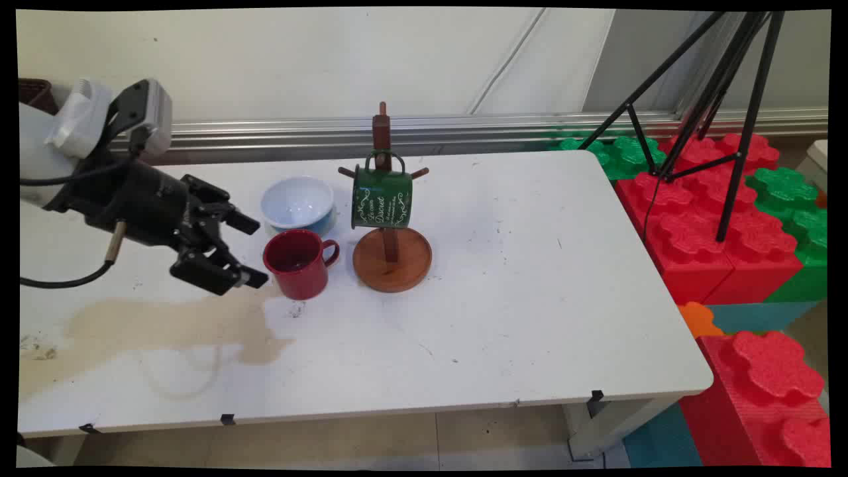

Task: Pick up the green mug from the rack

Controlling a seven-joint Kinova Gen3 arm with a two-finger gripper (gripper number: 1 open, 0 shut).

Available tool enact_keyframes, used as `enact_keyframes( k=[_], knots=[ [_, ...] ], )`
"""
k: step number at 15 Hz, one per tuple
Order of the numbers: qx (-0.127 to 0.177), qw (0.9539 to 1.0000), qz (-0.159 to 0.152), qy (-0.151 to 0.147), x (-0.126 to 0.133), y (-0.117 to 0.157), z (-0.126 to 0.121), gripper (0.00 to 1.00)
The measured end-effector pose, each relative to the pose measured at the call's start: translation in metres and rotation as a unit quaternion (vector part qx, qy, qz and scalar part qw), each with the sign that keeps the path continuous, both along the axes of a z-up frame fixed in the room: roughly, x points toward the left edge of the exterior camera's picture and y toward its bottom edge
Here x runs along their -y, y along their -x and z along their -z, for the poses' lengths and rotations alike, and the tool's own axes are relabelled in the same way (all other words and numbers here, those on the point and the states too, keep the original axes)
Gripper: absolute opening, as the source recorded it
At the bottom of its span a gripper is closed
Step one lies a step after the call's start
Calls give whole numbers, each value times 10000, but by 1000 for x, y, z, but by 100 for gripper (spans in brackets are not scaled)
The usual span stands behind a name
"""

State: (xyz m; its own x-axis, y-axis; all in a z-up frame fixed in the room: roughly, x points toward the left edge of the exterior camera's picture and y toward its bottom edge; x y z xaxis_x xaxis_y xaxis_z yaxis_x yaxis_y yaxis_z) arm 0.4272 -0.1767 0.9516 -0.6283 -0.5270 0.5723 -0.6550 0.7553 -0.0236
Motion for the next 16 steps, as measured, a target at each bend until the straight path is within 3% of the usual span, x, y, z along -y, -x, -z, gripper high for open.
enact_keyframes(
  k=[7, 16],
  knots=[
    [-505, 9982, -274, 170, 13, 19, -4, 100],
    [-1029, 9916, -690, 373, 43, 43, 5, 100]
  ],
)
